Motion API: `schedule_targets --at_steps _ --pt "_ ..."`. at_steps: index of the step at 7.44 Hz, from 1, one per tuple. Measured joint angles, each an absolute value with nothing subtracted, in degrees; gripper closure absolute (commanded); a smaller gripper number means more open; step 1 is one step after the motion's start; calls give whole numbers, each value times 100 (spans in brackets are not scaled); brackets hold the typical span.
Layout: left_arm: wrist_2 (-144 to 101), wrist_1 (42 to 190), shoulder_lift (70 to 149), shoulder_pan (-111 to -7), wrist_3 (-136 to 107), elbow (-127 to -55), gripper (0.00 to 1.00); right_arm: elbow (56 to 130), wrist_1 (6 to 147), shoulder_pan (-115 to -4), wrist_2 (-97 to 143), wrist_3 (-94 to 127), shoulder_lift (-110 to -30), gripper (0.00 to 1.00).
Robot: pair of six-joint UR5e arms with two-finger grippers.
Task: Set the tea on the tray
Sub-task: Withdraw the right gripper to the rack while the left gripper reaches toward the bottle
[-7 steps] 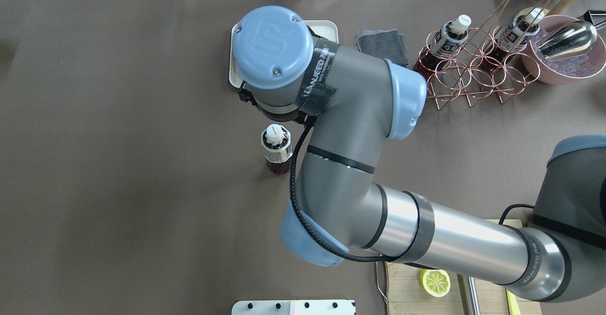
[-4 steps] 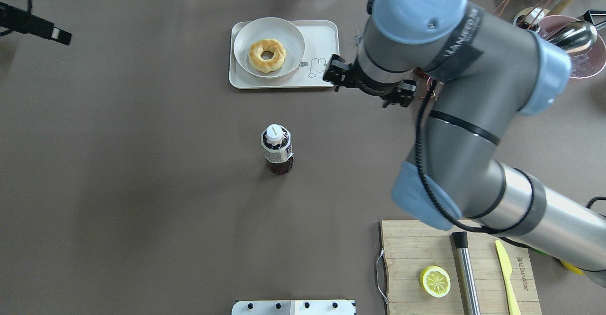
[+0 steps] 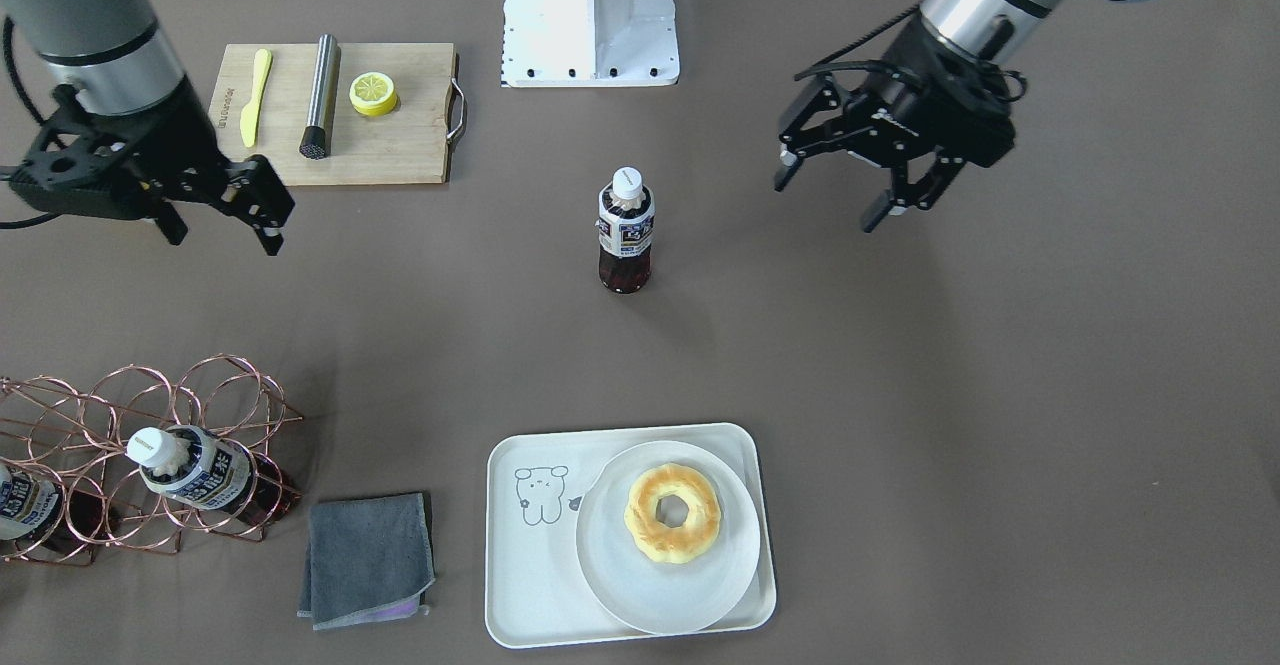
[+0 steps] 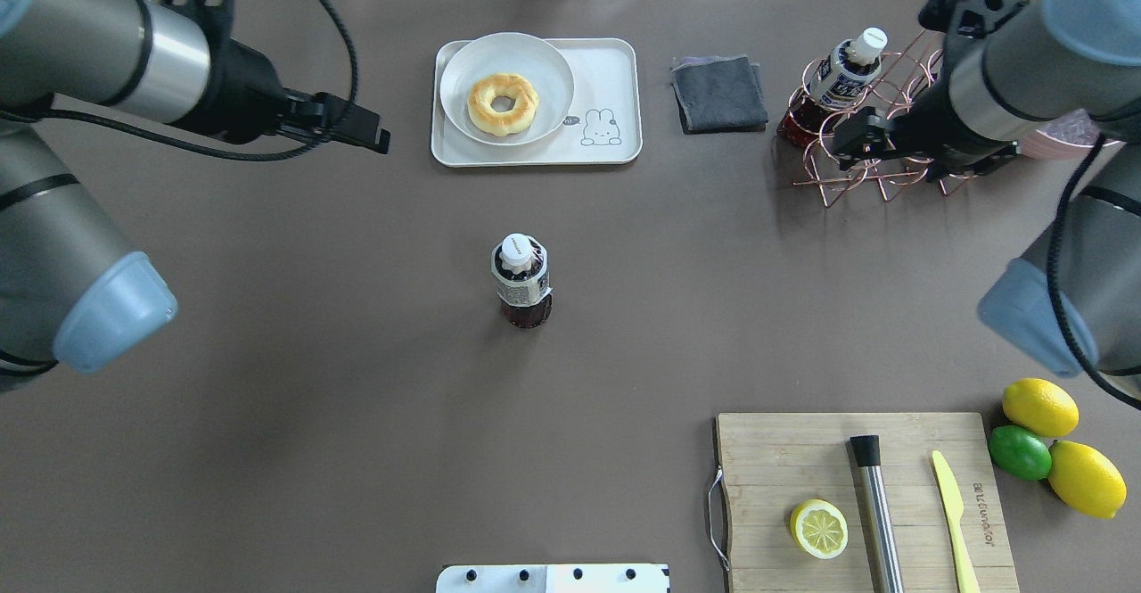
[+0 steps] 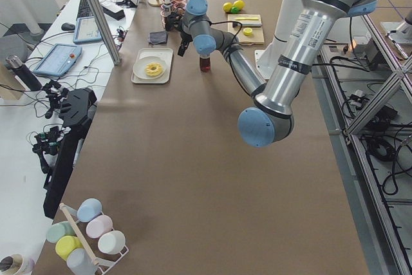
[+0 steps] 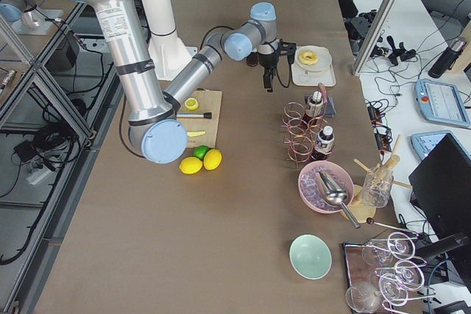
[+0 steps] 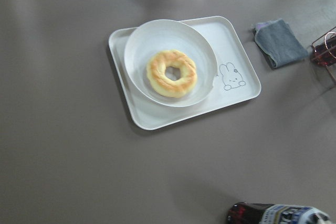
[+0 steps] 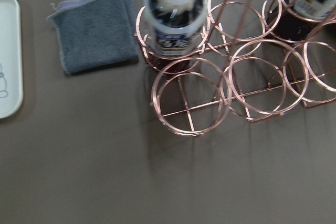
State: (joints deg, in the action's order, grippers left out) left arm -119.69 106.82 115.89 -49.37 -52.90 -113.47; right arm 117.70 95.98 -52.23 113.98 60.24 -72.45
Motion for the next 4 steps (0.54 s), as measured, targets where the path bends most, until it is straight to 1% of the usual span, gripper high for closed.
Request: schedule_targets --at_steps 2,4 --pt "-11030 9354 12337 -4063 -5757 -11638 1 11736 8512 -5845 11919 5071 -8435 0" --pt "-10056 8285 12958 -3273 -6168 -11734 1 11512 7693 -6438 12362 4076 -9303 0"
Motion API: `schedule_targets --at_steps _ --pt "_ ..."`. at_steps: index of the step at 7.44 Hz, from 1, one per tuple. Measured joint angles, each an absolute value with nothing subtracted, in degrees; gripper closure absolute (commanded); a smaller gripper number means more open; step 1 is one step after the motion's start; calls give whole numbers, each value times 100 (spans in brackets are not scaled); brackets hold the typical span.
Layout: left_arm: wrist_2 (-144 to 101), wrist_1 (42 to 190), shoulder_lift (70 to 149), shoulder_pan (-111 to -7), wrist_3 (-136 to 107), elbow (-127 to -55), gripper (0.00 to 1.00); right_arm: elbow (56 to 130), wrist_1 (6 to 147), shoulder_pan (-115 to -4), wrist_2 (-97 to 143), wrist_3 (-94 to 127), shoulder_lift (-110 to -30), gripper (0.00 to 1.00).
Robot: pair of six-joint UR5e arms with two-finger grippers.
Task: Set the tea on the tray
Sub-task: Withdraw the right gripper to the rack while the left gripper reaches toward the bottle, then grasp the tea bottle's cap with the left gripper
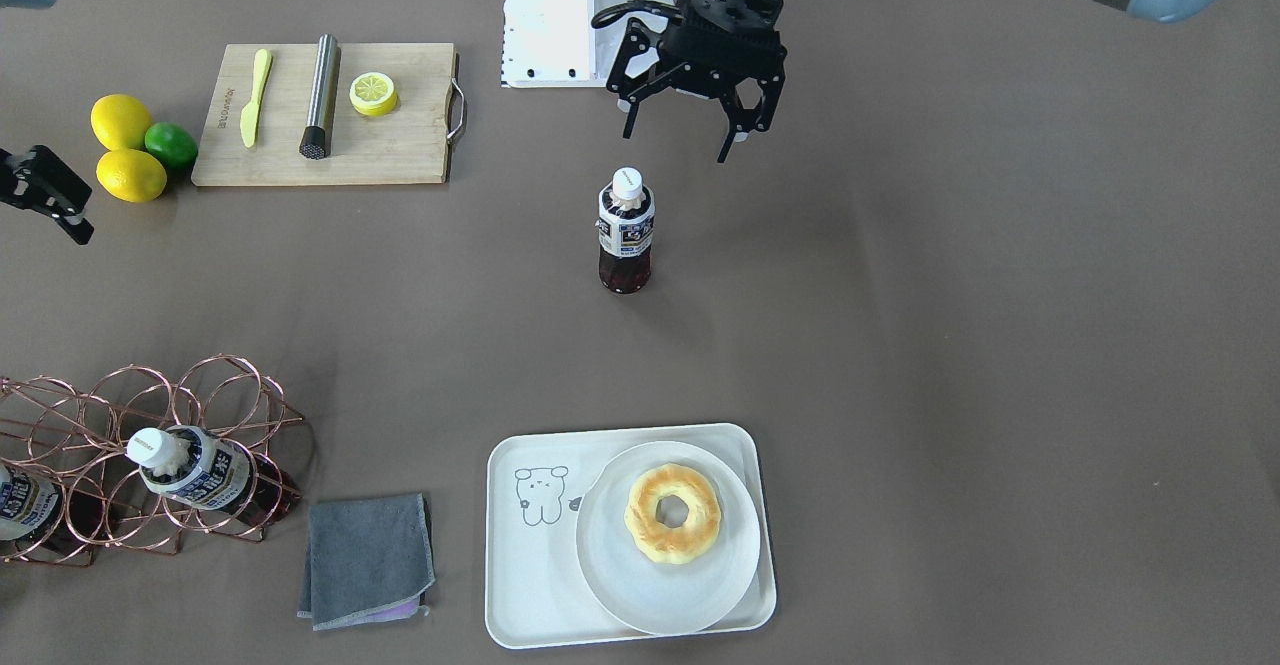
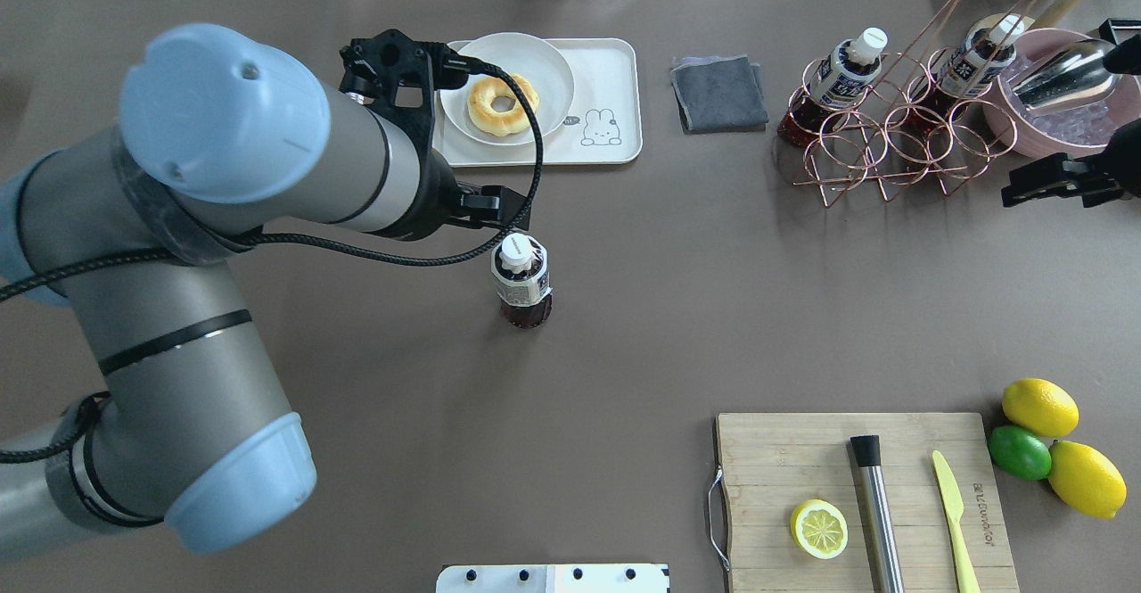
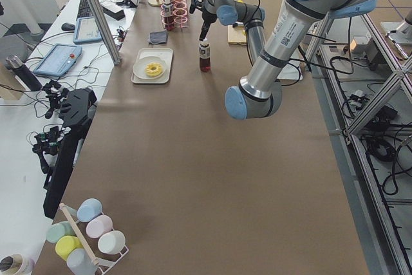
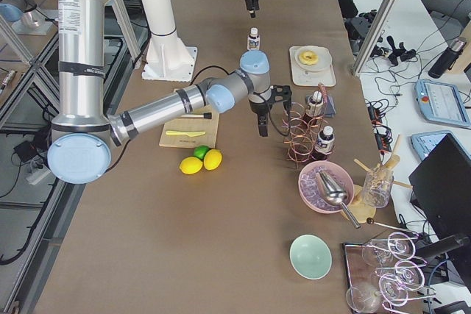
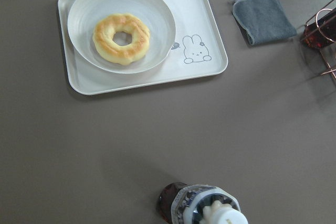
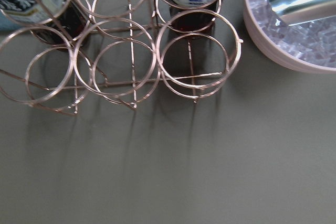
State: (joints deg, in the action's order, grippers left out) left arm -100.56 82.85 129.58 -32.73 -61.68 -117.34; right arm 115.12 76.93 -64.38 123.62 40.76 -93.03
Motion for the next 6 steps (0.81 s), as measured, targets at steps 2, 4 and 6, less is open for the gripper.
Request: schedule_targets --at_steps 2,4,6 --pt "-9015 7942 13198 -2552 -6541 -11624 3 11073 6927 -7094 12912 3192 -9857 0" --pt "-8039 7901 13331 -2103 -6920 -11368 6 10899 6739 -7401 13161 2885 -9975 0" --pt "-7646 7894 13353 -1939 -7003 -11280 9 10883 6710 -7478 13209 2836 -9990 0"
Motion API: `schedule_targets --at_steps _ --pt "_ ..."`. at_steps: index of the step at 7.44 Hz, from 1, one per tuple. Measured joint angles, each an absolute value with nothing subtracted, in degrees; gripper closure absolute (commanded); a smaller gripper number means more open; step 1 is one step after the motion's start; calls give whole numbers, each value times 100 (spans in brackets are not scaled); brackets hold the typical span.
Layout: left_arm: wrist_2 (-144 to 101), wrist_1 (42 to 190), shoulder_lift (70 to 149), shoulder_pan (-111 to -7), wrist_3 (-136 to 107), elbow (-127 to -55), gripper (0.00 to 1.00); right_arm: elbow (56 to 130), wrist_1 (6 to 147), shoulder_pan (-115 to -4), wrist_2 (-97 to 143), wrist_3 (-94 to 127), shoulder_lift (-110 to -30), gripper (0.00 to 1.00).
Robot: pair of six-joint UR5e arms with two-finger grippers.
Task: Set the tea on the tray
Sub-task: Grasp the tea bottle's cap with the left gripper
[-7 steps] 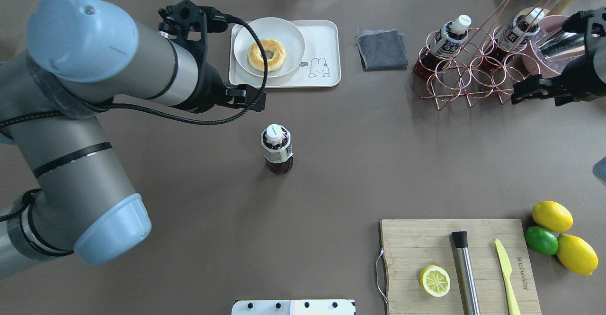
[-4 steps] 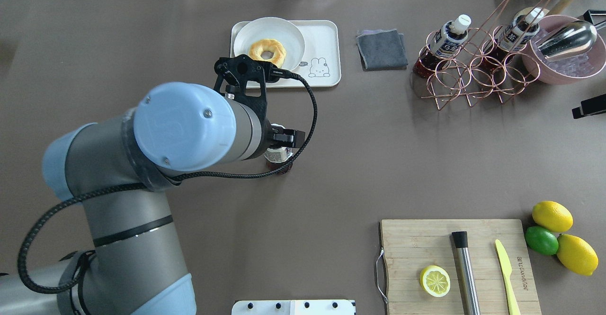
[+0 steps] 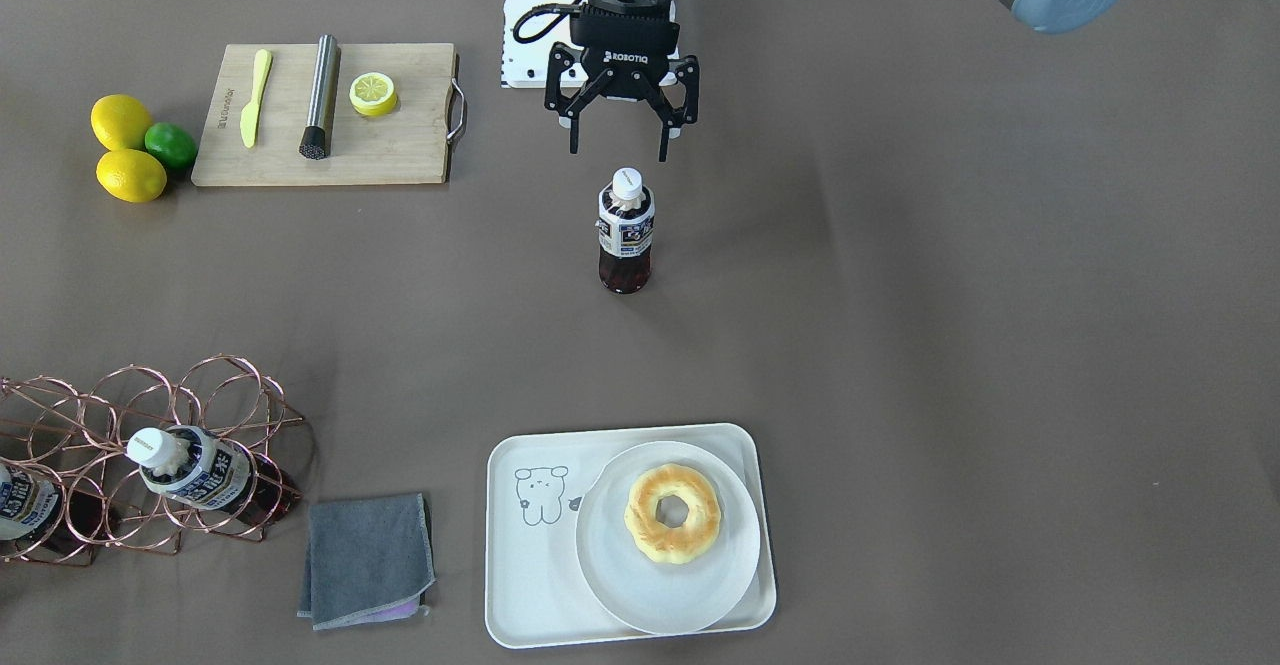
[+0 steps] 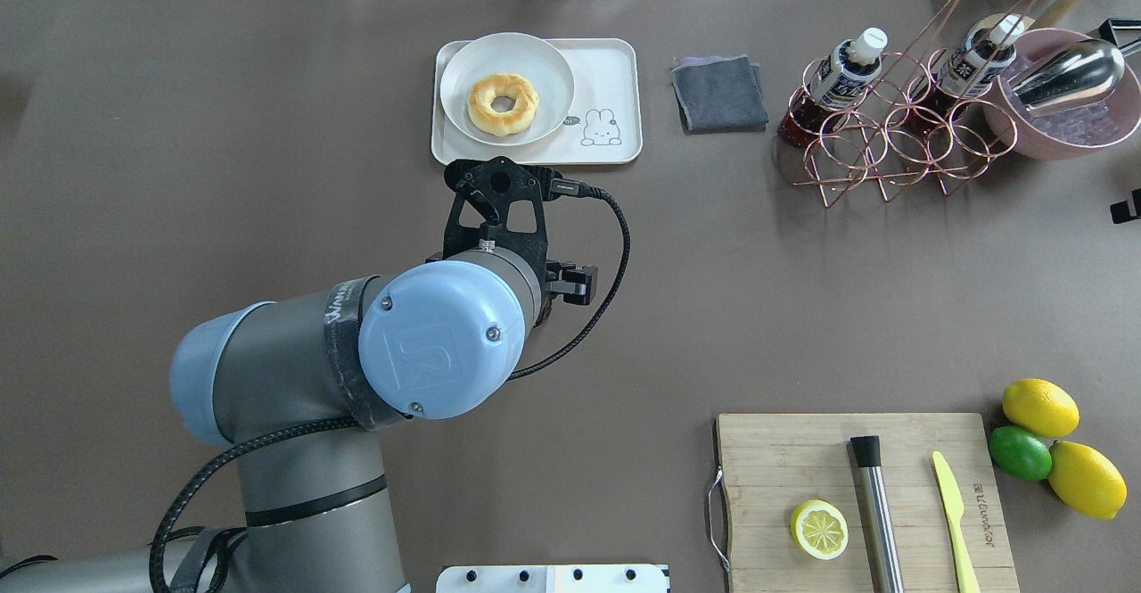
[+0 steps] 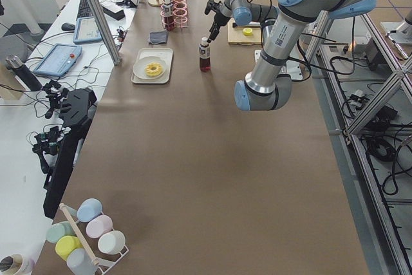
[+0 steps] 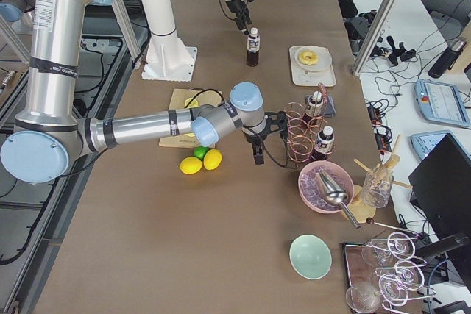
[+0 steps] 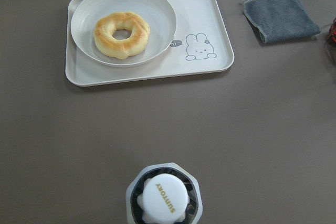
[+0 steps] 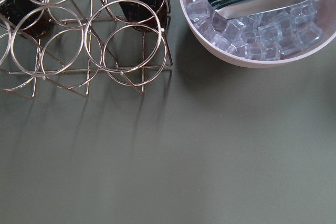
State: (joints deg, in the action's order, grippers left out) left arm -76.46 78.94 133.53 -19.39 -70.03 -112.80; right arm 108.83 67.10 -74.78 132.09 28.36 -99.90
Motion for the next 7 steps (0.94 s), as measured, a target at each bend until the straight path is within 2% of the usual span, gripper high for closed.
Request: schedule_targets --at_steps 5,6,7 --pt "-7576 8038 13357 -2038 -7014 -11123 16 10882 6706 -7506 13219 2830 -9985 0" --pt "-7577 8214 13359 -2063 -7014 -11005 22 10881 6706 -7506 13214 2830 -9984 0" --pt "-7580 8390 13359 -2095 -7014 -10888 23 10881 6706 -7506 13212 2830 -9984 0"
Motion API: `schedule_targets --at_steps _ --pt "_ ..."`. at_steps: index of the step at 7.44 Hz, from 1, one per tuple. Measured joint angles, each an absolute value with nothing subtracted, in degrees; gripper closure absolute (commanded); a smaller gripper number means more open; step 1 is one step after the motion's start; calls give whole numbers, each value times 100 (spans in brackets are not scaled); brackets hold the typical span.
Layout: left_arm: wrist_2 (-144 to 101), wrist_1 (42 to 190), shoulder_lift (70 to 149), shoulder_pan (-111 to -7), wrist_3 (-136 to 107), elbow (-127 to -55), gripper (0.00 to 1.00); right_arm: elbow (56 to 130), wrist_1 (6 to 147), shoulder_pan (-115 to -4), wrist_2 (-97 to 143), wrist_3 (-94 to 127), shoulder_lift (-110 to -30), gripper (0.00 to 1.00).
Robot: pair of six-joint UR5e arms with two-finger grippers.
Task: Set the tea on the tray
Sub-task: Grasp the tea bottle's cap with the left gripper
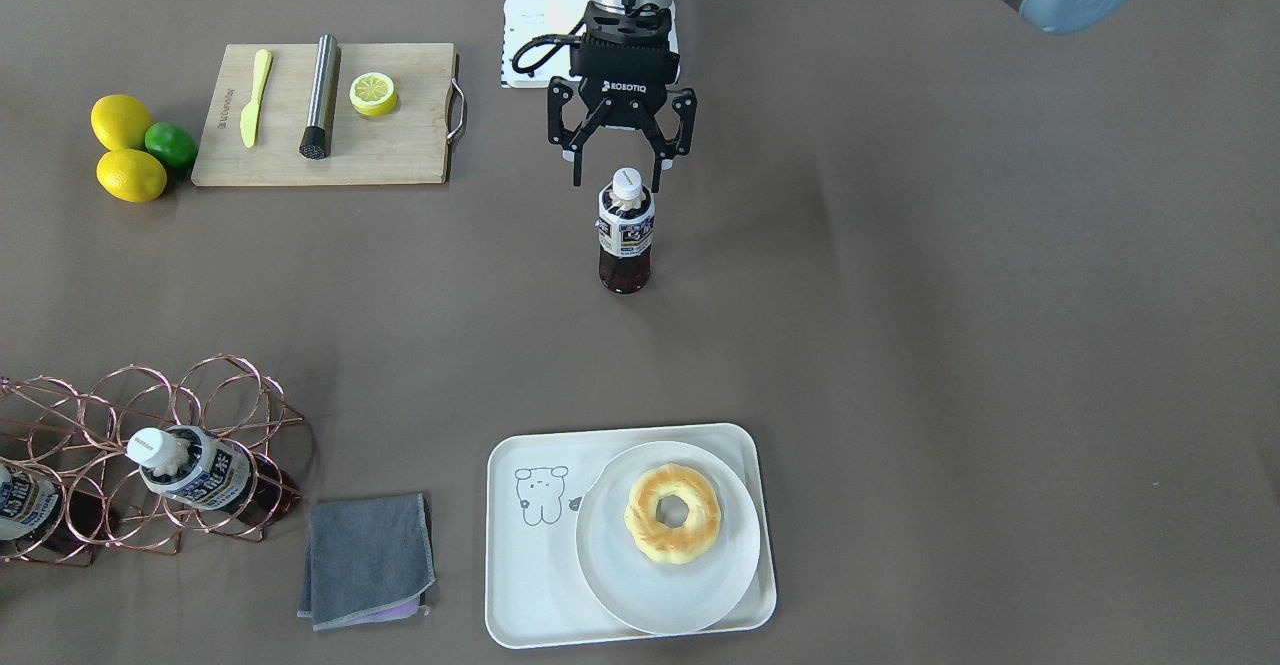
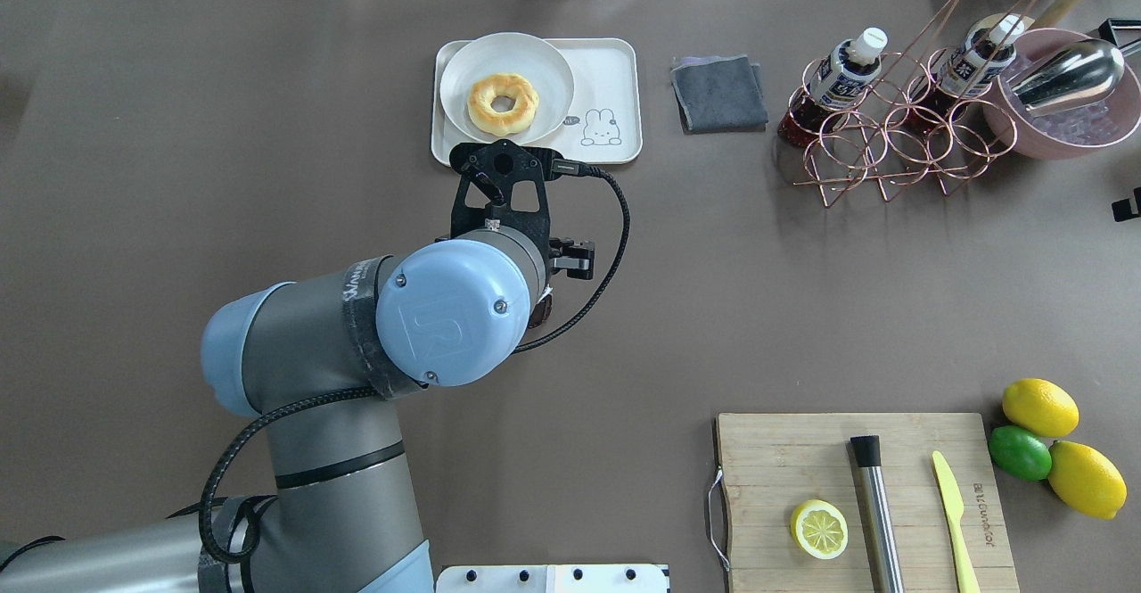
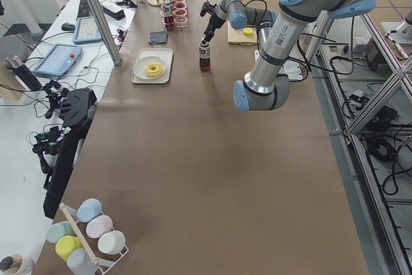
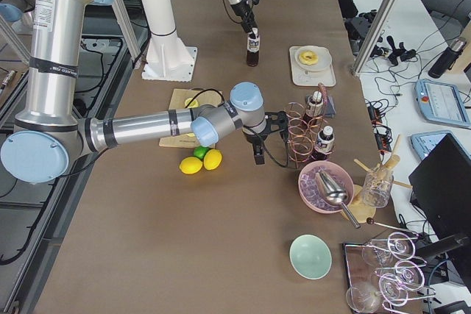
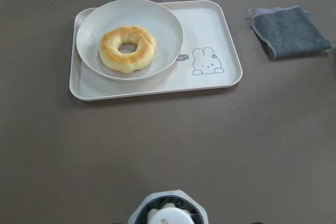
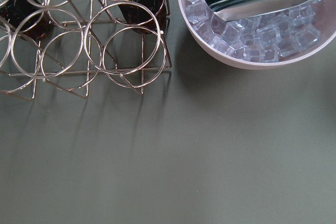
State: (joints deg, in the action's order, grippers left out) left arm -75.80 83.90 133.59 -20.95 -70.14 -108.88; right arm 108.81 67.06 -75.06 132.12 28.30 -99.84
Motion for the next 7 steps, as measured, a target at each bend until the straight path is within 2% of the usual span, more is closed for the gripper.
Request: schedule_targets --at_steps 5,7 --pt "-7618 8534 13297 -2238 -6965 -10824 24 10881 6715 -7511 13210 2830 -9984 0" --pt "-7621 8534 13264 -2224 -6971 -10837 31 10874 6715 -7508 13207 2830 -9981 0"
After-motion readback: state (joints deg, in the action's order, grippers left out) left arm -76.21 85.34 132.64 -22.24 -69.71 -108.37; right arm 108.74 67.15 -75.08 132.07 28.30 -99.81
